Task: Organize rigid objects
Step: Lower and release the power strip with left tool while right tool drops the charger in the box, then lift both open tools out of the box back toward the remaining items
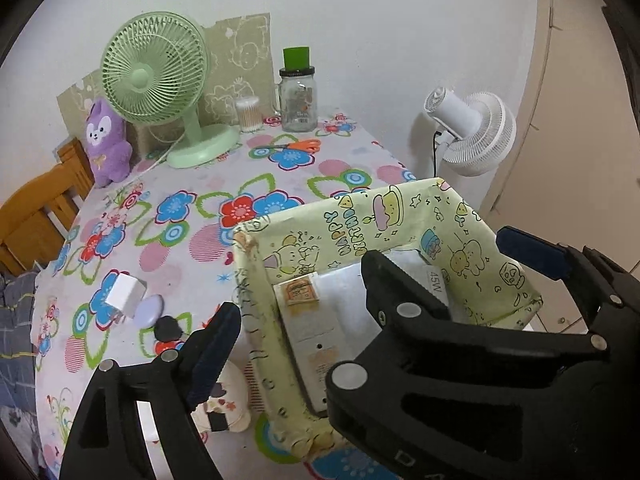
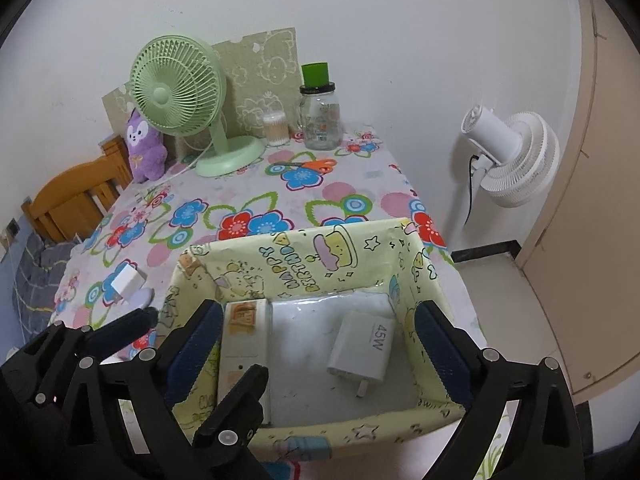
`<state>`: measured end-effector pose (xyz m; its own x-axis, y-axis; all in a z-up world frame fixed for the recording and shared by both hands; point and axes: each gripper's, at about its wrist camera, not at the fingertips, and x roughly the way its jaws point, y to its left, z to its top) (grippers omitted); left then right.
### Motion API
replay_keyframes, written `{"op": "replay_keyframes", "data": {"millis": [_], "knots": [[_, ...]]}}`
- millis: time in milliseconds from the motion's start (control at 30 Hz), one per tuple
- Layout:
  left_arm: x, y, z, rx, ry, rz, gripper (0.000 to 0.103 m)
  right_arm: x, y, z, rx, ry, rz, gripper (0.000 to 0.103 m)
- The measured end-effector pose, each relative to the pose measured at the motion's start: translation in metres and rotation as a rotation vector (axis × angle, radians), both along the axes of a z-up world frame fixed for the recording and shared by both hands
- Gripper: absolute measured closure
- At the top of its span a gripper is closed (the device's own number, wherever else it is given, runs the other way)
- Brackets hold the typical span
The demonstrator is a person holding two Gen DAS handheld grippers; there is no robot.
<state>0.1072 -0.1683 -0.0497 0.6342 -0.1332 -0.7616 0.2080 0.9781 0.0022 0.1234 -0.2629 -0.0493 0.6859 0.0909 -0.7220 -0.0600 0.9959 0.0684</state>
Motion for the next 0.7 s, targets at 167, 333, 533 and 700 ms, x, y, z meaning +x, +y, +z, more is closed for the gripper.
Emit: {"op": "replay_keyframes", "data": {"millis": [167, 333, 533, 700], "knots": [[-0.008, 0.011, 0.005, -0.020, -0.015, 0.001, 0.014, -0.009, 0.011, 0.008, -0.020, -0.018, -0.001, 0.005], [-0.016, 0.024, 0.009, -0.034, -0.026, 0.001, 0.009, -0.018, 0.020, 0.014, -0.037, -0.043, -0.012, 0.005], [-0.022, 0.035, 0.013, -0.025, -0.040, 0.000, 0.006, -0.024, 0.033, 0.017, -0.046, -0.044, -0.012, 0.005], [-0.028, 0.045, 0.015, -0.021, -0.054, -0.017, 0.004, -0.031, 0.046, 0.021, -0.080, -0.058, -0.010, 0.005]]}}
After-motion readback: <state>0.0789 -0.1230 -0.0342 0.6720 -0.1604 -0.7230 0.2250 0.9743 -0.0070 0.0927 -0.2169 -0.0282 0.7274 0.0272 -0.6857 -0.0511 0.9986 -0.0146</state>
